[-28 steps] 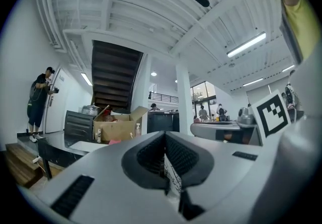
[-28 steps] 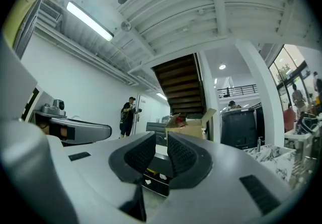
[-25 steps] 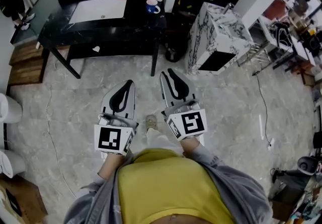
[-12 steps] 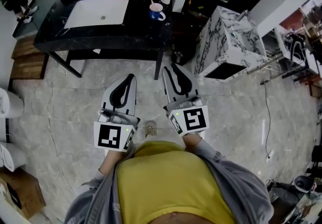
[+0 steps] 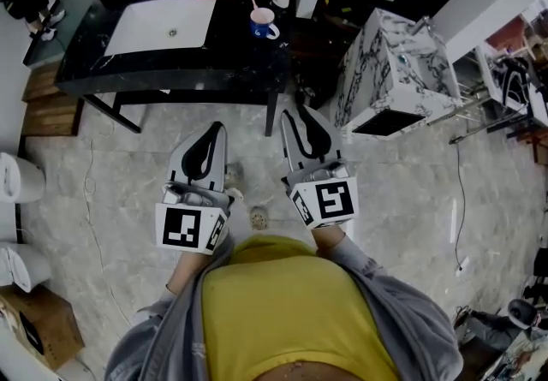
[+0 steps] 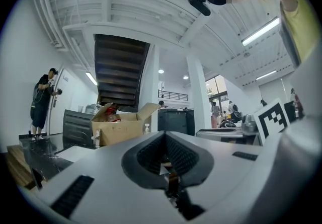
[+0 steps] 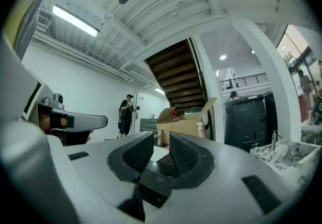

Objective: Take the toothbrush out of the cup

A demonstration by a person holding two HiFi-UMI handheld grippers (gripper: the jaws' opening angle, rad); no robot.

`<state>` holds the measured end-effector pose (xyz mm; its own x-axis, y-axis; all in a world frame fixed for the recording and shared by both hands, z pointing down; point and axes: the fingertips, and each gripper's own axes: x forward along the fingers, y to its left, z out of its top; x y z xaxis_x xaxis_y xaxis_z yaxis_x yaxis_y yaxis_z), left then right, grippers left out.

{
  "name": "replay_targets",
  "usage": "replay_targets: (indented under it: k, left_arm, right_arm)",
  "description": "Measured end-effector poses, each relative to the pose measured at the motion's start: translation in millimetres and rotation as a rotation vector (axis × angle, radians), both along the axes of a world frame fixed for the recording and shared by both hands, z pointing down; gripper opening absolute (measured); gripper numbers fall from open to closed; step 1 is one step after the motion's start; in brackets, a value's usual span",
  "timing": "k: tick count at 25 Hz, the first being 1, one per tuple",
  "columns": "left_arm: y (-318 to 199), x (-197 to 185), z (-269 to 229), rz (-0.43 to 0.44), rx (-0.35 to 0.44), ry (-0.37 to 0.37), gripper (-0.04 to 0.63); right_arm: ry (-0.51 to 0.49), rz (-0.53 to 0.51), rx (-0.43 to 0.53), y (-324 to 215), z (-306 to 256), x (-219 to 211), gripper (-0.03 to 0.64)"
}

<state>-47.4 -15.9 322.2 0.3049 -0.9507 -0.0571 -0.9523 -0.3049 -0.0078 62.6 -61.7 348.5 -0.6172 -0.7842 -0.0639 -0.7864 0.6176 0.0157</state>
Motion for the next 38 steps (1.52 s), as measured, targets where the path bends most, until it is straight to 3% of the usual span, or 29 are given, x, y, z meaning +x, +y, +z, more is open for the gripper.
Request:
replay_targets:
  k: [7,18,28,38]
  left_arm:
    - [-47.1,-6.3,11.5,0.033,-0.006,0.005,0.0]
    - [-198.7,-35.6,5.8,0.123,0.003,0.004,0.0]
    - [-323.4,-57.7,26.1,0.221,-0.045,-0.004,0.0]
    - [-377.1,-63.1,55.1,0.261,-0.131,0.004,0.0]
  right_arm:
    - [0.014,0.028,0.008,-41.7,7.5,-6.1,0.109]
    - [0.063,0.049,0.04,-181.6,4.1,-57.2,0.112]
    - [0.124,0.114,-0.023,-299.8,40.9,-88.1,0.114]
    - [0.191,0.097,-0.106,-357.1,76.3,-108.6,0.114]
